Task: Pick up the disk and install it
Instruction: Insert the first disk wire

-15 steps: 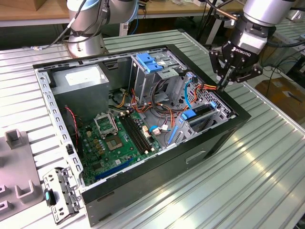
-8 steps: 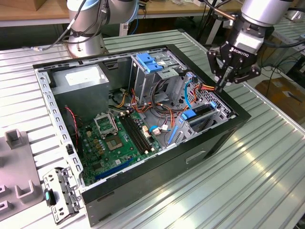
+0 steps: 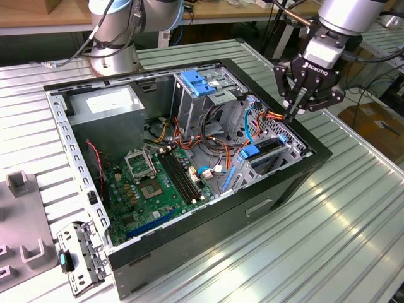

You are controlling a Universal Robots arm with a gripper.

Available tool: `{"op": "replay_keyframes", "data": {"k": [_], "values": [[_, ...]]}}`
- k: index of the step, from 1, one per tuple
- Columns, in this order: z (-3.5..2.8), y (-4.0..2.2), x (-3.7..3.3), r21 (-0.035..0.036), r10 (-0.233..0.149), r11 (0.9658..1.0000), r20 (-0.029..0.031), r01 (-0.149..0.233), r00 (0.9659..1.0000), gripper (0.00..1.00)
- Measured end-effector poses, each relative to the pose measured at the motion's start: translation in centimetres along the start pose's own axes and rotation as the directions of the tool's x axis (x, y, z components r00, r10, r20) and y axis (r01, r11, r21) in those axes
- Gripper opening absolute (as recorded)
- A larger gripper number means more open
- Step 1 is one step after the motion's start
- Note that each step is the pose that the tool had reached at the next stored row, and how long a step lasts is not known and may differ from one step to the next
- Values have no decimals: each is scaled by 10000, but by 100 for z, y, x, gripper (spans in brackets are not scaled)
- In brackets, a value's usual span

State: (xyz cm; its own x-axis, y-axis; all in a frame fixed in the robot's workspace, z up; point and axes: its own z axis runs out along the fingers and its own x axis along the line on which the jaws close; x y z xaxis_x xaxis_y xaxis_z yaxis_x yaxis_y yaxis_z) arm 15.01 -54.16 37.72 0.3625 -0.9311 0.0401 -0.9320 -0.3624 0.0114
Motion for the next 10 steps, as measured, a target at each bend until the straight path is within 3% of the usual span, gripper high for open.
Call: {"op": "replay_keyframes", "data": {"k": [10], "values": [[0, 0, 0, -2, 64, 10000, 1, -64, 10000, 16]]}}
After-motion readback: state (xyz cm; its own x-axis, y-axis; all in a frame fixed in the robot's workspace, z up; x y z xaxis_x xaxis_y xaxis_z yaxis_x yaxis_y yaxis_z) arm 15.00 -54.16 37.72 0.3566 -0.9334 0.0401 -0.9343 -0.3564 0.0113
